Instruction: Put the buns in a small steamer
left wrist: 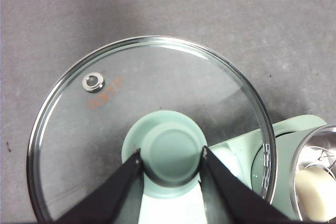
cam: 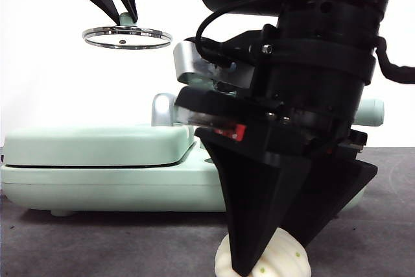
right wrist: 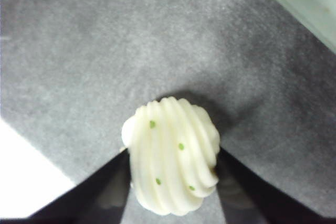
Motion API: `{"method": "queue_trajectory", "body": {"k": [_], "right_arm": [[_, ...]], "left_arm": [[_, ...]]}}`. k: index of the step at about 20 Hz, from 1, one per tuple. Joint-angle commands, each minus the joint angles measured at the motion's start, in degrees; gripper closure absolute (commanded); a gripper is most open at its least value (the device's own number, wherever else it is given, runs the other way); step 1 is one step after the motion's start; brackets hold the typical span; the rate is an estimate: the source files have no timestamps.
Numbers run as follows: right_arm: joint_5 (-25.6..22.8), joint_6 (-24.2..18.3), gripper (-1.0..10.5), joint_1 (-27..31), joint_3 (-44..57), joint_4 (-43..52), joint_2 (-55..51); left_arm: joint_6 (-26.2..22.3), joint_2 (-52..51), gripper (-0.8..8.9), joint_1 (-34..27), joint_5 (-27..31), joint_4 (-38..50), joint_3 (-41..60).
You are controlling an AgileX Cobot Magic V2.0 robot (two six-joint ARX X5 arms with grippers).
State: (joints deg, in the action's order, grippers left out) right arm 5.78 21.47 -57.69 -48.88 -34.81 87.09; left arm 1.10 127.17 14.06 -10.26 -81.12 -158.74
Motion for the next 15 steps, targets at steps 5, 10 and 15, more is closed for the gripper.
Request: {"method": "queue_trajectory", "body": {"k": [5, 10, 15], "right_arm": [[0.20, -1.22, 7.5, 0.52, -7.82, -9.79, 1.18], [-0.35, -4.59, 7.5, 6.40, -26.93, -29.88, 1.22], [-0.55, -8.66, 7.5, 16.74, -43.15, -36.30, 3.96]], "left_arm": [[0.44, -0.50, 7.58, 0.22, -0.26, -1.62, -2.40], [0.44, -0.50, 7.58, 0.22, -0.26, -1.62, -2.40], [0.46, -0.50, 7.58, 0.22, -0.28, -1.62, -2.40]]}}
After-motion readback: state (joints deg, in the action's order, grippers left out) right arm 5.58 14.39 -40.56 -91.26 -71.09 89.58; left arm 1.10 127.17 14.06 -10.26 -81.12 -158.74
